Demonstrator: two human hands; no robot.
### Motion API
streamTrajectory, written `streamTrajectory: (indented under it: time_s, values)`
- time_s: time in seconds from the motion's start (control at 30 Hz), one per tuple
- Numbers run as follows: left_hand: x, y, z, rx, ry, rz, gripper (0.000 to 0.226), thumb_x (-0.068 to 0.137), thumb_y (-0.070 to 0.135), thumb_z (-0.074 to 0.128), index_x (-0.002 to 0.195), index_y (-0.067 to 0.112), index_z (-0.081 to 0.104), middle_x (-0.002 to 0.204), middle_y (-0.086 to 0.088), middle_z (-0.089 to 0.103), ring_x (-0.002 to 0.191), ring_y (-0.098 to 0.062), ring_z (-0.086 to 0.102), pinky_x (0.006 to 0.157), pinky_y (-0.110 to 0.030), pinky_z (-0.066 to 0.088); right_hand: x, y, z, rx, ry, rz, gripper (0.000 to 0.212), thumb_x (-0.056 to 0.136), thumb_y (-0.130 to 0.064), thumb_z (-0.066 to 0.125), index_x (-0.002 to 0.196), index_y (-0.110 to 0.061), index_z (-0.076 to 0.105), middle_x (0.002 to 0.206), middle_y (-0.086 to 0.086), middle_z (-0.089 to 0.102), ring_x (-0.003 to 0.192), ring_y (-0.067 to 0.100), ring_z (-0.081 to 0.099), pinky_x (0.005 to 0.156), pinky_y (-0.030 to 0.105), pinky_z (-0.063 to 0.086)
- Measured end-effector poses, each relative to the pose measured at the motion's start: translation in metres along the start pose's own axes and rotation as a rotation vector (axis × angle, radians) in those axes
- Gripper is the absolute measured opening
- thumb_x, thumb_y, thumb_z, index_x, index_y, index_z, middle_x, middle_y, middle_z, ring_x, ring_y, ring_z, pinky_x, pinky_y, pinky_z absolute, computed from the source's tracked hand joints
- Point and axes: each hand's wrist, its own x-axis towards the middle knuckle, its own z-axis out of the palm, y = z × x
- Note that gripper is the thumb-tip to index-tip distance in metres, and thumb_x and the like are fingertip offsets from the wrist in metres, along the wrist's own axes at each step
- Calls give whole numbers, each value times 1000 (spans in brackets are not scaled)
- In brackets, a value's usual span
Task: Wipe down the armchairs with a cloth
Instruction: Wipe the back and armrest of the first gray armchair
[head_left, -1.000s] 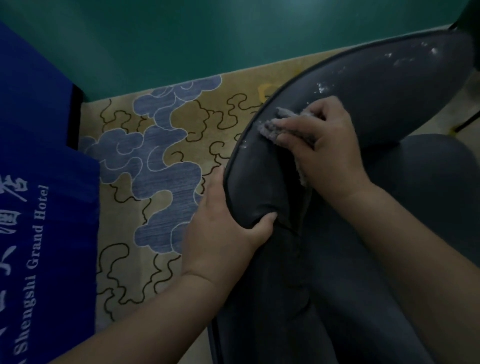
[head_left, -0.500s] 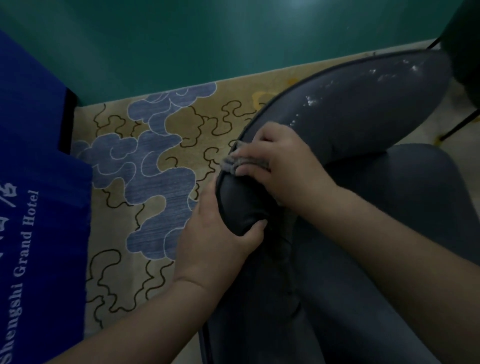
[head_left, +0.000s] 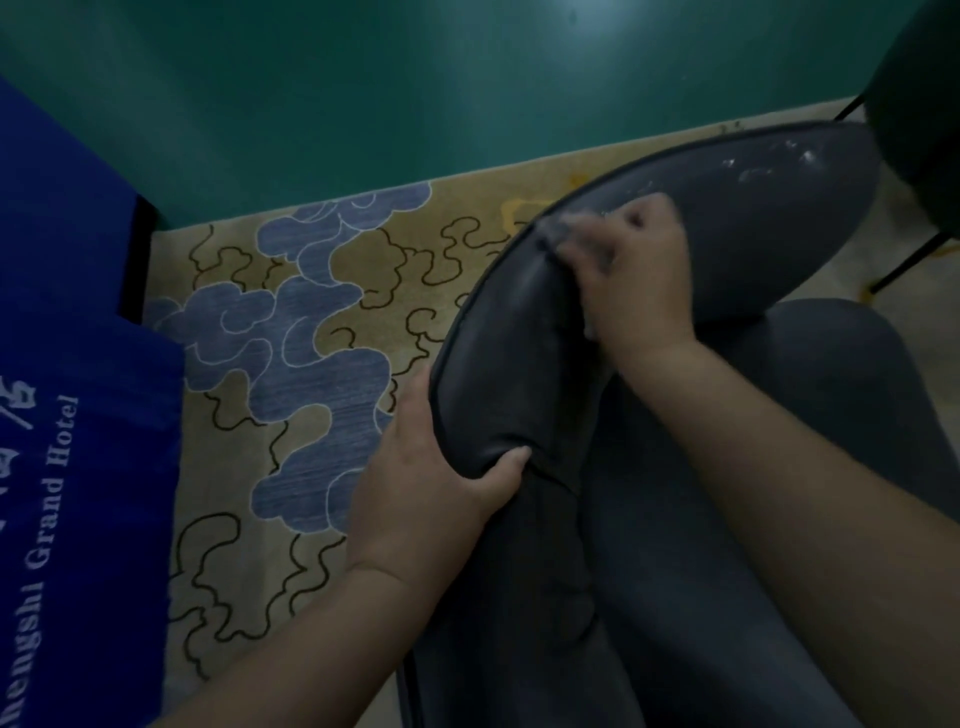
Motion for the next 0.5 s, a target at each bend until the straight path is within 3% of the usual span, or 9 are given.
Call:
streamTrajectory:
  time_s: [0.07,0.17,0.27,0.37,0.43,0.5]
  values:
    - [1,0,0,-3,-11,-3,94,62,70,66,140,50,19,127,21,50,104,-4,51,78,-25,40,-2,2,4,52,22,134,20,86,-26,67,105,-19,71,95,0,43,87,17,52,79,7,35]
    - [1,4,-4,5,-30,-13,94,62,67,68,139,50,18,119,18,53,97,-7,53,76,-27,42,-52,-12,6,177,-19,112,20,86,-20,68,106,-19,70,88,-7,42,76,2,46,76,4,36]
    - [10,6,-11,7,-109,-49,97,59,70,68,139,49,19,118,18,54,99,-8,54,76,-28,45,-71,-15,0,190,-21,54,23,83,-14,71,106,-16,70,91,-2,45,78,4,46,79,6,39]
    - [43,11,-12,-9,-194,8,90,59,68,71,135,49,27,107,26,50,99,-6,53,72,-18,43,-28,0,0,94,41,59,19,85,-16,69,104,-15,71,94,2,42,83,12,48,82,17,44]
    - [69,18,-9,-1,-237,77,96,59,64,74,139,43,25,118,23,51,109,-8,52,83,-23,46,-6,9,2,142,152,182,20,86,-18,68,105,-13,71,93,-2,40,81,4,47,82,11,42]
    - [93,26,-3,46,-269,141,111,59,65,75,148,36,16,144,12,40,129,-11,42,101,-30,39,-10,9,8,204,228,257,20,86,-18,68,106,-14,71,91,-5,39,78,-5,46,80,3,37]
